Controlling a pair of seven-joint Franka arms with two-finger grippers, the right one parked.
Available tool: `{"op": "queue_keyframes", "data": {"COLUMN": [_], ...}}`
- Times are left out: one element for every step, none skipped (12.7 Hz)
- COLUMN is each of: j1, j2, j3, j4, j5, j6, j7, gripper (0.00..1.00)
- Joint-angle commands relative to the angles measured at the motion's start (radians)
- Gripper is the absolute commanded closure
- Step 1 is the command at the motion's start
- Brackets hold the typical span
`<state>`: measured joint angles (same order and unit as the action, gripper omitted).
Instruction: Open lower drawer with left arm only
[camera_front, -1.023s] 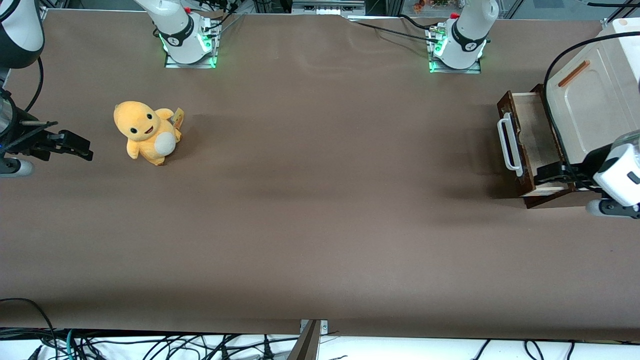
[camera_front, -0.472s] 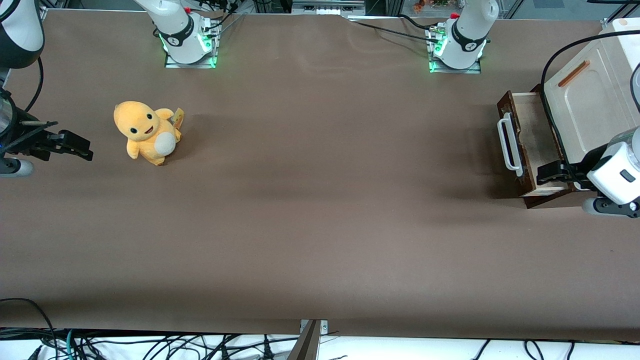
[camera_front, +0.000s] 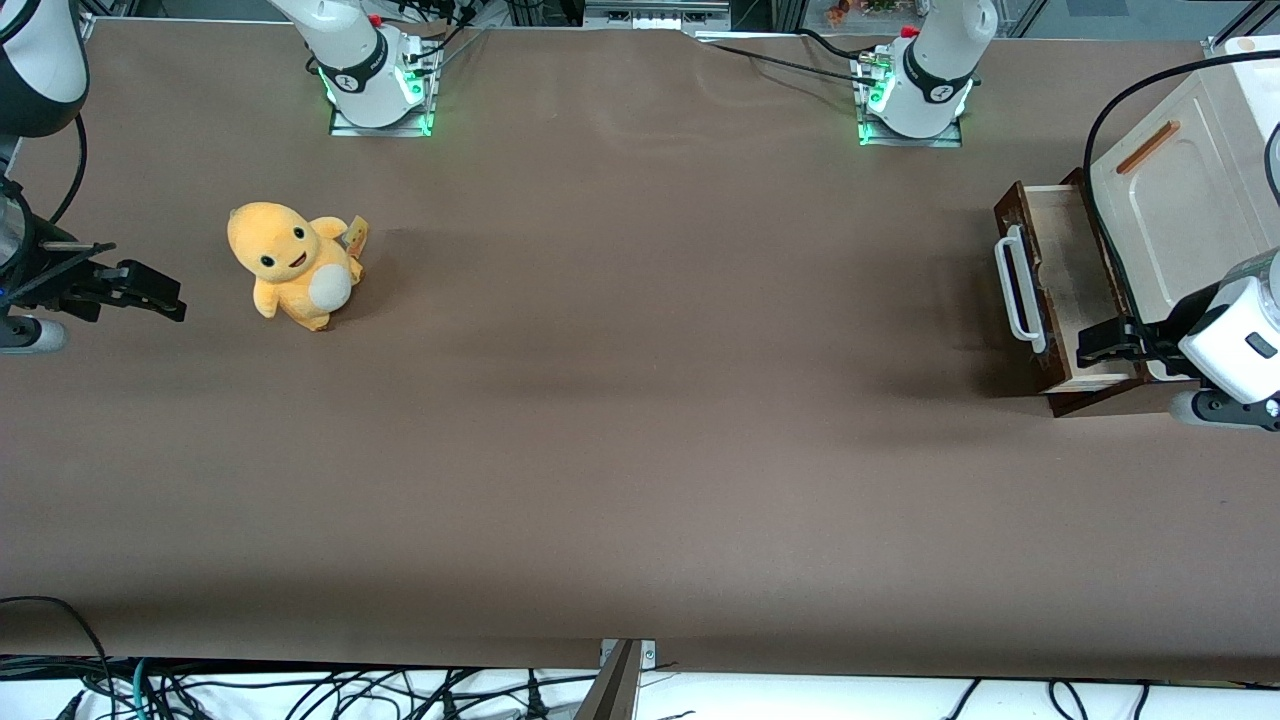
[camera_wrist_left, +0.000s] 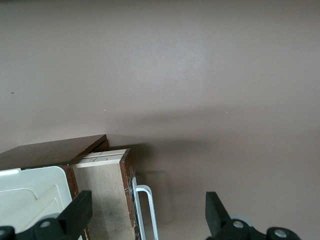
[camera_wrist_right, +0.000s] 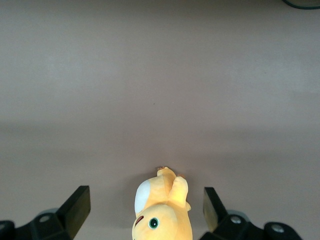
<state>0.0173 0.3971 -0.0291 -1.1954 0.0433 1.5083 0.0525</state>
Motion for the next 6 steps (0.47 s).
{"op": "queue_keyframes", "data": {"j1": [0.001, -0.002, -0.002, -0.002, 0.001, 0.001], "j2": [-0.018, -0.017, -0.012, -0.009, -0.009, -0.009], "j3": [-0.003, -0.003, -0.003, -0.003, -0.003, -0.003], "j4": [-0.024, -0.026, -0.026, -0.026, -0.026, -0.026], "j5": [0.007, 0.009, 0.009, 0.009, 0.009, 0.007], "j6": [0.009, 0.009, 0.009, 0.009, 0.01, 0.01], "j7": [0.023, 0.021, 0.02, 0.021, 0.023, 0.023], "gripper": [0.0, 0.0, 0.0, 0.0, 0.0, 0.0]}}
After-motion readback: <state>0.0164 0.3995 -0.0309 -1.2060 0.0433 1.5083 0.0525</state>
